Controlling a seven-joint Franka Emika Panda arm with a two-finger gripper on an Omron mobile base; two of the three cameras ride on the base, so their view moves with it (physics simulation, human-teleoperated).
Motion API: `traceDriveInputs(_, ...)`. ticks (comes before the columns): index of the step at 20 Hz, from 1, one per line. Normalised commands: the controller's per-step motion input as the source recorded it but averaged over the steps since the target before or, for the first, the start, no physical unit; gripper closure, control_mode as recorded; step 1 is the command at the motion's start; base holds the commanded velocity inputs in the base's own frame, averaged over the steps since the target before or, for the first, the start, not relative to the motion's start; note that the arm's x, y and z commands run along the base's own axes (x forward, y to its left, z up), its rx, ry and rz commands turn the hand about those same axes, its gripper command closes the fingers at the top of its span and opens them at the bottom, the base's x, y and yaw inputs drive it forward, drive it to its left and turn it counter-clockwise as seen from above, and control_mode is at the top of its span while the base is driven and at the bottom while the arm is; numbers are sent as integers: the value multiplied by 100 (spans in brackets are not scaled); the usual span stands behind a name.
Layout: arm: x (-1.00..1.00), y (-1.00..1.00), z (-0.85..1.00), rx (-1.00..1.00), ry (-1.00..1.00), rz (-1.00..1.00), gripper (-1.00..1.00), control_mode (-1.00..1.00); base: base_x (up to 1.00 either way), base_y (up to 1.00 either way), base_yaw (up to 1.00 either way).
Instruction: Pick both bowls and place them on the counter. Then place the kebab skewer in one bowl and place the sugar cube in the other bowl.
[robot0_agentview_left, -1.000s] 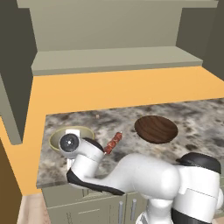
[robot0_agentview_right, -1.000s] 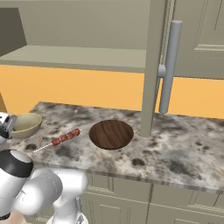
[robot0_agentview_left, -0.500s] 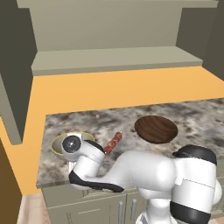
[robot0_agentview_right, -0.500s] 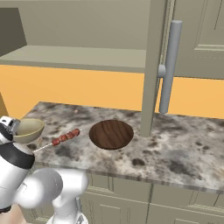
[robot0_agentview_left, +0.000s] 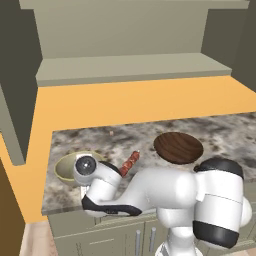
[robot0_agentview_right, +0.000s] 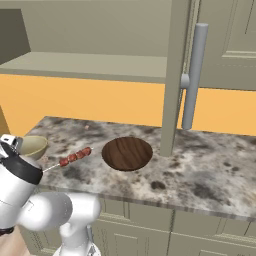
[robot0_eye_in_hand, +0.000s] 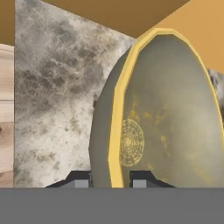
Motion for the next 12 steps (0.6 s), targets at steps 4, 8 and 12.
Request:
traceDriveInputs(4, 0, 0, 0, 0, -6, 9, 100, -100, 0, 0, 0)
traceDriveInputs(8, 1, 0, 0, 0, -4, 12, 100, -100, 0, 0, 0)
traceDriveInputs(12, 0, 0, -1, 0, -1, 10, 100, -100, 0, 0, 0)
